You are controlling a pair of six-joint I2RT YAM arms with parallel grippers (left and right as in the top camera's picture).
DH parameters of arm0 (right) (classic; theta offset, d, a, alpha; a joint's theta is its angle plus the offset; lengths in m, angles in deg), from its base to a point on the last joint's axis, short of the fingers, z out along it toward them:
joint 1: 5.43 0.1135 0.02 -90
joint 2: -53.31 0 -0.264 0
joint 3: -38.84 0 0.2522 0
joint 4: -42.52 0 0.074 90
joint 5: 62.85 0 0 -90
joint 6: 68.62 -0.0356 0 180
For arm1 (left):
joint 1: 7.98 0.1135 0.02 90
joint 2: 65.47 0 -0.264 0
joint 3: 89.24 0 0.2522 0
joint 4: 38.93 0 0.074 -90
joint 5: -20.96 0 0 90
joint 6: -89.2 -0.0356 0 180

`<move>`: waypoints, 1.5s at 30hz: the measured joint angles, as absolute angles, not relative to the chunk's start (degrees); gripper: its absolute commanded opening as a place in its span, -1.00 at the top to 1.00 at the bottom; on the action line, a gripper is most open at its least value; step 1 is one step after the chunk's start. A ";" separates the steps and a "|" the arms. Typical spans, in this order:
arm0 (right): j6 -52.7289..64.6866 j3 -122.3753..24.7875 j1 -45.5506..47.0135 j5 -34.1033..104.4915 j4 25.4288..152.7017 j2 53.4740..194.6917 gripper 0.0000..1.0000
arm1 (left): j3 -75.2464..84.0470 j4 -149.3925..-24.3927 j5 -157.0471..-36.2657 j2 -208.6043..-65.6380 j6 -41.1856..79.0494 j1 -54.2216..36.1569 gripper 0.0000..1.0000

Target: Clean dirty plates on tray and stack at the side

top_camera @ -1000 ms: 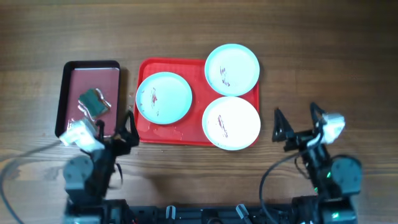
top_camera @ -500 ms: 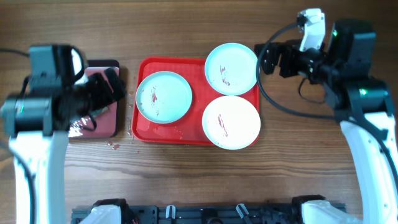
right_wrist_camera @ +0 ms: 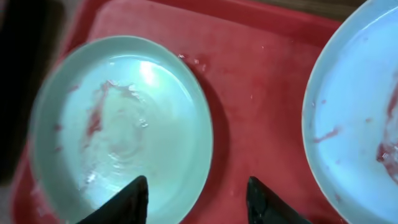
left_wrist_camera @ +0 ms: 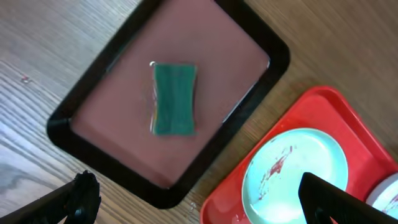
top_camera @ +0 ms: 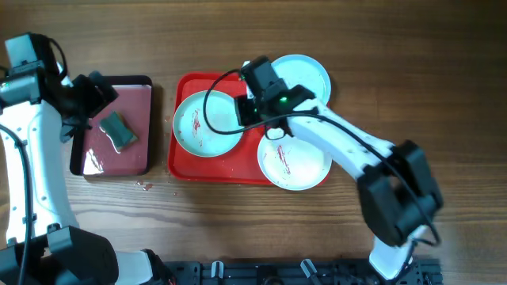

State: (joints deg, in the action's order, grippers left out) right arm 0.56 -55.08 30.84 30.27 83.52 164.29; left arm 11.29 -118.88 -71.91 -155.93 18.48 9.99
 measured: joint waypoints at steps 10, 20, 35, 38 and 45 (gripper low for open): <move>-1.98 -55.34 33.31 27.49 78.26 174.56 0.91 | 11.29 -118.38 -71.39 -157.52 18.79 10.80 -0.54; -4.14 -56.00 33.16 27.51 78.48 174.61 0.91 | 2.78 -109.55 -68.92 -168.06 20.12 10.78 -0.53; -4.14 -56.00 33.16 27.51 78.39 174.61 0.91 | -5.81 -91.38 -65.88 -175.58 19.45 8.07 0.92; -4.14 -56.00 33.16 27.51 78.41 174.61 0.91 | -5.79 -91.21 -65.88 -176.28 19.47 8.07 0.92; -4.14 -56.08 33.09 28.06 78.87 174.61 0.91 | -0.43 -103.71 -66.10 -172.96 16.60 8.07 0.92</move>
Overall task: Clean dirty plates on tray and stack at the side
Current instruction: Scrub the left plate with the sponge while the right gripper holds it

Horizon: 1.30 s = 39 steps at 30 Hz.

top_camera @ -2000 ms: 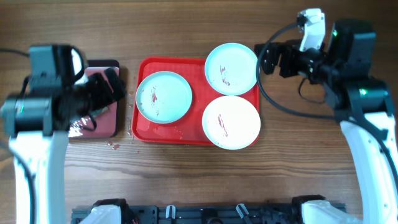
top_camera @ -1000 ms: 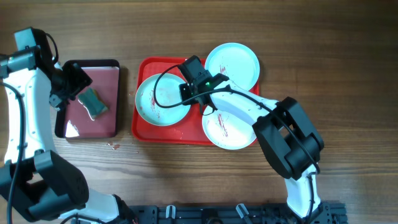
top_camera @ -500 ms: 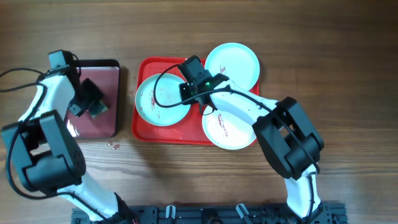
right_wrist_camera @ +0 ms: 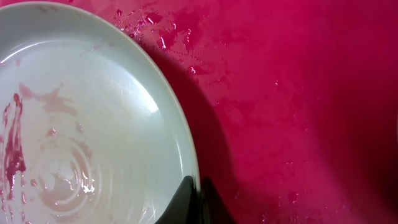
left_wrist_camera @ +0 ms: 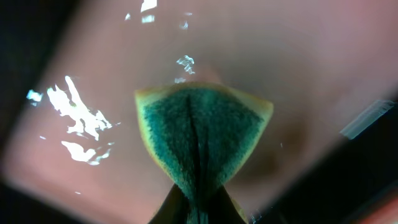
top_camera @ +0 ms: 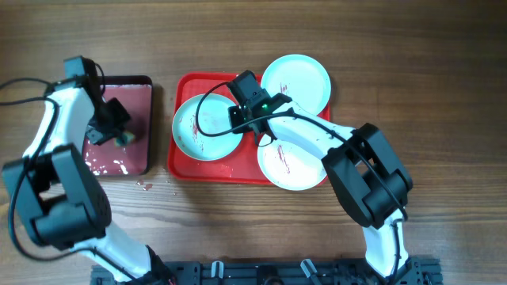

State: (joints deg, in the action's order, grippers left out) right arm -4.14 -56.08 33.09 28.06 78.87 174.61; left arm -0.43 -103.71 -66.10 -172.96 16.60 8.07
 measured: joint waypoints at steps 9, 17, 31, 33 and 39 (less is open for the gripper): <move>-2.30 -56.08 29.13 39.82 78.91 175.06 0.91 | 1.45 -106.01 -79.06 -157.37 7.80 -1.79 0.92; -1.89 -56.08 28.85 41.30 79.02 175.13 0.91 | -7.71 -94.68 -76.72 -171.67 13.52 -10.29 0.92; -1.28 -56.08 27.93 41.08 79.37 175.13 0.91 | -6.35 -97.35 -84.88 -175.95 15.60 -21.13 0.92; -1.28 -56.08 27.93 41.08 79.37 175.13 0.91 | -6.51 -96.54 -86.38 -176.17 16.10 -20.91 0.92; -1.74 -56.08 27.67 40.23 78.41 175.15 0.91 | -7.21 -86.75 -81.38 -176.17 27.69 -19.91 0.92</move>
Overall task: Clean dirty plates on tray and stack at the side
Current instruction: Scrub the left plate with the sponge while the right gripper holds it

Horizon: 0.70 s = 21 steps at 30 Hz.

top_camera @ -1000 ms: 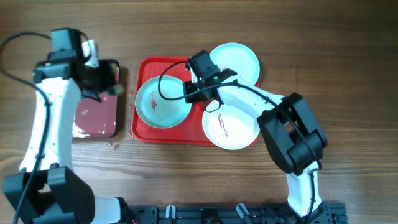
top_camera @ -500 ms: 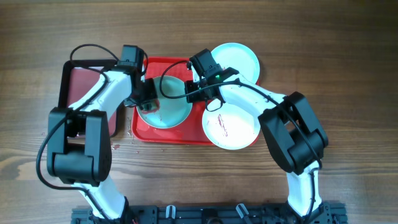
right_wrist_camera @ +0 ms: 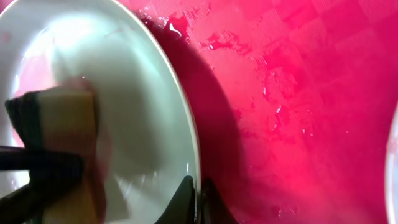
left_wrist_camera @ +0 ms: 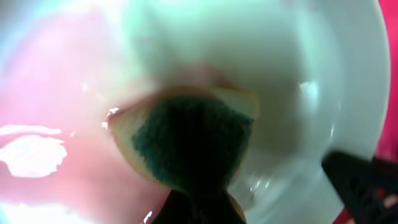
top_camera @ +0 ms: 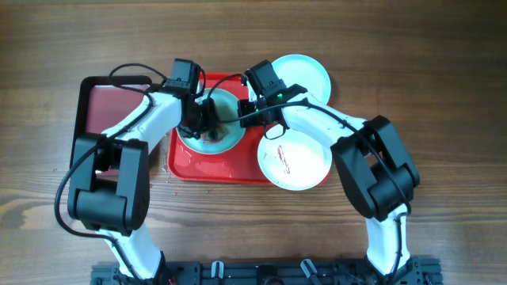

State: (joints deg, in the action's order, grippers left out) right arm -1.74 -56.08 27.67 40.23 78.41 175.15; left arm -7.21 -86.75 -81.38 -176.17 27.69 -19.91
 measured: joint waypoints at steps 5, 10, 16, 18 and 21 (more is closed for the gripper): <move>-1.96 -56.08 28.30 41.15 78.65 175.15 0.91 | -5.92 -92.59 -77.90 -176.17 33.22 -20.34 0.92; -1.71 -56.06 28.11 46.11 80.36 175.15 0.91 | -5.96 -98.68 -85.29 -176.23 23.93 -18.90 0.92; -1.98 -56.06 27.82 46.96 81.38 175.15 0.91 | -7.01 -90.58 -92.15 -176.98 16.43 -23.14 0.92; -1.98 -56.06 27.82 46.92 81.43 175.15 0.91 | -7.18 -87.62 -91.50 -177.09 16.43 -24.41 0.92; -2.39 -56.06 27.82 46.85 81.27 175.15 0.91 | -7.38 -82.64 -86.67 -177.06 17.50 -24.08 0.92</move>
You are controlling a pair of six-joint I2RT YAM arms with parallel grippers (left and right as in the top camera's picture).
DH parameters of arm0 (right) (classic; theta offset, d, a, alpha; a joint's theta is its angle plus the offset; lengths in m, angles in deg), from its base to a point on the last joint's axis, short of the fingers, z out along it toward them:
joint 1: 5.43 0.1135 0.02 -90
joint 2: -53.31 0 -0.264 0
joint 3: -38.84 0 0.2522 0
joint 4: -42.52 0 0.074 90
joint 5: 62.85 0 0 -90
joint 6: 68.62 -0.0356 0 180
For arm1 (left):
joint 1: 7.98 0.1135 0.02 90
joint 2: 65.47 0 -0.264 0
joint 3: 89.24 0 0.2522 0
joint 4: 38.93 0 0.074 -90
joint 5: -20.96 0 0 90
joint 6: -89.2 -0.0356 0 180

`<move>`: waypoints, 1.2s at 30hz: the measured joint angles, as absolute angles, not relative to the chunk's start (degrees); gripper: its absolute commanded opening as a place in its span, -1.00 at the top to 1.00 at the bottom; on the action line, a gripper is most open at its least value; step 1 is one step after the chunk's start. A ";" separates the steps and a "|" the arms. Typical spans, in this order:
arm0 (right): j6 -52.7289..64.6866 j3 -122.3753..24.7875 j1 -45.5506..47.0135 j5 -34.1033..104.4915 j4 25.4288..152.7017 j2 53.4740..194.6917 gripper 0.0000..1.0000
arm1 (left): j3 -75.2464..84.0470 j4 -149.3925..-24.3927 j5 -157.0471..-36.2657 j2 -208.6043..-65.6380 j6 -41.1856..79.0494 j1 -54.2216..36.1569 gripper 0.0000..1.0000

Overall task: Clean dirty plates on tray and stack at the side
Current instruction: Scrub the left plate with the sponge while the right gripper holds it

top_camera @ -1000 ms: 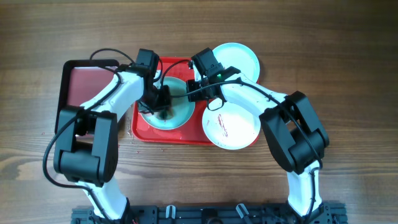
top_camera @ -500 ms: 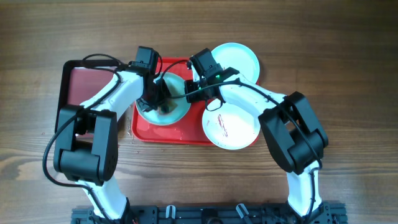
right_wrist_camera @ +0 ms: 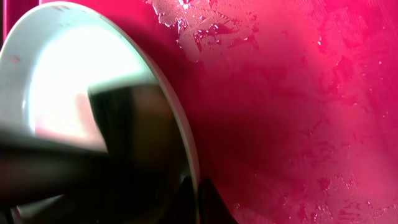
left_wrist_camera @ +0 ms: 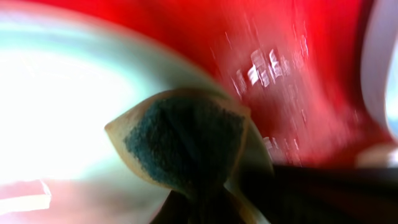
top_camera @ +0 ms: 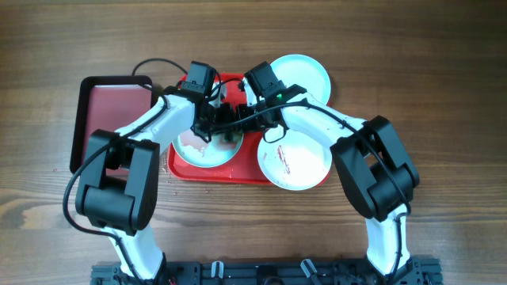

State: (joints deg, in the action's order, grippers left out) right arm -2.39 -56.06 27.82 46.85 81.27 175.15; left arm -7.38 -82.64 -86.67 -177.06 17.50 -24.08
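The red tray (top_camera: 238, 176) holds a pale green plate (top_camera: 192, 147) at its left. My right gripper (right_wrist_camera: 198, 194) is shut on that plate's right rim (right_wrist_camera: 186, 143); overhead it sits at the tray's middle (top_camera: 252, 109). My left gripper (top_camera: 223, 129) is shut on the green and yellow sponge (left_wrist_camera: 186, 137), which lies at the plate's right edge, half over wet red tray. A second plate (top_camera: 295, 162) with red smears overhangs the tray's lower right. A third plate (top_camera: 301, 73) sits at the upper right corner.
A black tray (top_camera: 85, 119) with pinkish water stands left of the red tray. The two arms cross close together over the red tray. Bare wooden table (top_camera: 412, 87) lies to the right and in front.
My left gripper has moved the sponge from the middle of the left plate to its right edge, close to my right gripper. The right gripper still pinches the rim.
First the sponge lay in the black tray with my left gripper open above it, and my right gripper stood open over the left plate. Then each was shut, on the sponge and on the plate's rim. Later the sponge was on the plate, now at its edge.
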 measured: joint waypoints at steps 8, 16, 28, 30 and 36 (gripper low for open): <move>-2.76 -56.06 29.03 48.19 81.34 175.15 0.92 | -4.89 -99.65 -65.71 -176.04 37.26 -21.83 0.92; -2.63 -56.06 28.96 48.56 81.73 175.15 0.91 | -6.59 -109.46 -89.77 -176.93 14.29 -22.09 0.92; -4.12 -56.08 28.11 46.85 81.08 175.15 0.92 | -5.76 -85.70 -69.38 -176.76 23.62 -24.78 0.92; -4.10 -56.08 28.37 47.14 81.23 175.15 0.91 | -4.93 -93.22 -60.88 -176.47 28.25 -24.71 0.92; -4.01 -56.08 28.65 47.95 81.49 175.15 0.91 | -5.68 -111.03 -54.10 -176.58 35.71 -24.30 0.92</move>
State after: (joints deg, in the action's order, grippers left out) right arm -4.01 -56.08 28.65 47.95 81.49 175.15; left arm -5.68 -111.03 -54.10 -176.58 35.71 -24.30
